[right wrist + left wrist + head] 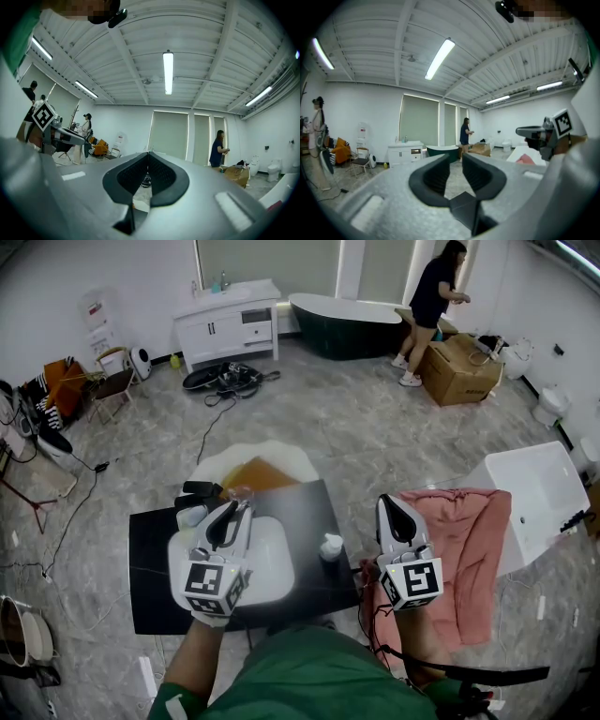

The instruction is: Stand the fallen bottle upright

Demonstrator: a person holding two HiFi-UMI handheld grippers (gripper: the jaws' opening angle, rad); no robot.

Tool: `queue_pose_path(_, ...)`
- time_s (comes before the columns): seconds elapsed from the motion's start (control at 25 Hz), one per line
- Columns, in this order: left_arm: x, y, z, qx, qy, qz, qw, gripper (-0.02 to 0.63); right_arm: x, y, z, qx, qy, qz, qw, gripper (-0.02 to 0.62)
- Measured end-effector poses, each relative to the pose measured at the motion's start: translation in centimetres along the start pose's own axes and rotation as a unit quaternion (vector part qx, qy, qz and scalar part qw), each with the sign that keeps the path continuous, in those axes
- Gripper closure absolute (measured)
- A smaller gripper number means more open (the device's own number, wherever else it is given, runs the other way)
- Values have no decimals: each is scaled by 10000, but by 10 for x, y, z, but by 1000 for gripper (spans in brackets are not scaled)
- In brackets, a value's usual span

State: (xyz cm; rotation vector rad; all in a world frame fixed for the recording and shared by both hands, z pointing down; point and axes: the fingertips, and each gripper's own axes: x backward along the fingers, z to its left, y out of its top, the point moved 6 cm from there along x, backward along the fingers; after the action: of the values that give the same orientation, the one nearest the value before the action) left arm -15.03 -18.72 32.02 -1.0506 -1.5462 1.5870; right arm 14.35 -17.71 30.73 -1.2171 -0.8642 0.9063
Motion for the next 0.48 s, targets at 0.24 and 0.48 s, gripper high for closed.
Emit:
queue_pose_path(0.24, -8, -6, 6, 16, 19, 16, 10000, 526, -9, -5, -2, -46, 2, 9, 10000, 594)
queue_pose_path(0.48, -6, -11, 5, 26, 40, 51, 10000, 526, -7, -8, 0, -119, 21, 16, 9999, 594)
